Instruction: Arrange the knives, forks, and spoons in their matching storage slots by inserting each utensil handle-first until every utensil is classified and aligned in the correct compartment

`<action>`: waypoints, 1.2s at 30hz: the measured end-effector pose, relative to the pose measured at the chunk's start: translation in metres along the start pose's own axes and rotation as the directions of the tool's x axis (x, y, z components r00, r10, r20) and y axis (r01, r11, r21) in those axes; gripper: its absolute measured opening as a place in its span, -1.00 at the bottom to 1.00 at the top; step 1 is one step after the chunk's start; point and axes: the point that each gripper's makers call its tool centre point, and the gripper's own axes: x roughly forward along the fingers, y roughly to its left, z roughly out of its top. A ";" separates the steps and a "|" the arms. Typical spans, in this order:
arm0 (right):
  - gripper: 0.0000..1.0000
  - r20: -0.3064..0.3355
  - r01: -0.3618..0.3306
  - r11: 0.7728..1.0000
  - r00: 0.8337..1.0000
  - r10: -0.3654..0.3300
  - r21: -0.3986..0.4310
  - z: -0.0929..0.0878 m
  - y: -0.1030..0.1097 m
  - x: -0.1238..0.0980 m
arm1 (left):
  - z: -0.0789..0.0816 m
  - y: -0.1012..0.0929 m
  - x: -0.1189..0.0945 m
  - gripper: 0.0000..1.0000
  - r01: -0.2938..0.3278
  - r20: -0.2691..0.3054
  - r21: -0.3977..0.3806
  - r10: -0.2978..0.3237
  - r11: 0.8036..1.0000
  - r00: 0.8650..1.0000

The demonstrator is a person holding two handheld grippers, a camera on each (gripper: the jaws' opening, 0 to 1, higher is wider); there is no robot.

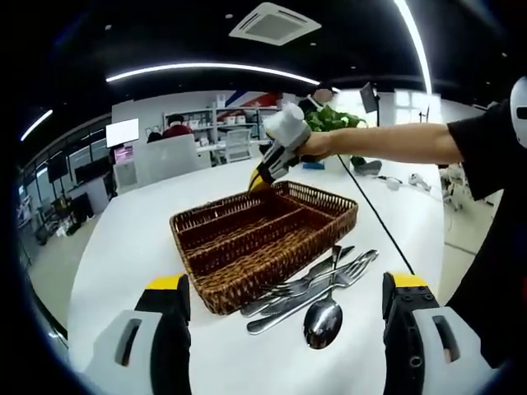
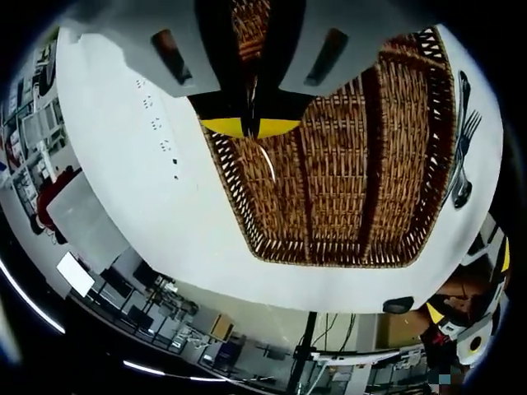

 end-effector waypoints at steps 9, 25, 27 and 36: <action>-0.98 -0.002 -0.057 0.998 0.998 0.057 0.012 -0.002 0.004 0.021 | 0.000 0.004 0.001 0.98 -0.006 -0.006 0.002 0.006 1.000 1.000; -0.97 -0.022 -0.098 0.994 0.995 0.097 -0.045 -0.007 0.009 0.038 | -0.008 0.011 0.002 0.97 -0.015 -0.025 -0.005 0.015 1.000 1.000; -0.96 -0.022 -0.078 0.996 0.997 0.077 -0.050 -0.007 0.003 0.040 | -0.007 0.010 0.003 0.97 -0.011 -0.021 -0.007 0.011 1.000 1.000; -0.96 -0.035 -0.071 0.997 0.997 0.071 0.010 -0.009 0.000 0.041 | -0.008 0.009 0.005 0.96 -0.004 -0.022 -0.003 0.004 1.000 1.000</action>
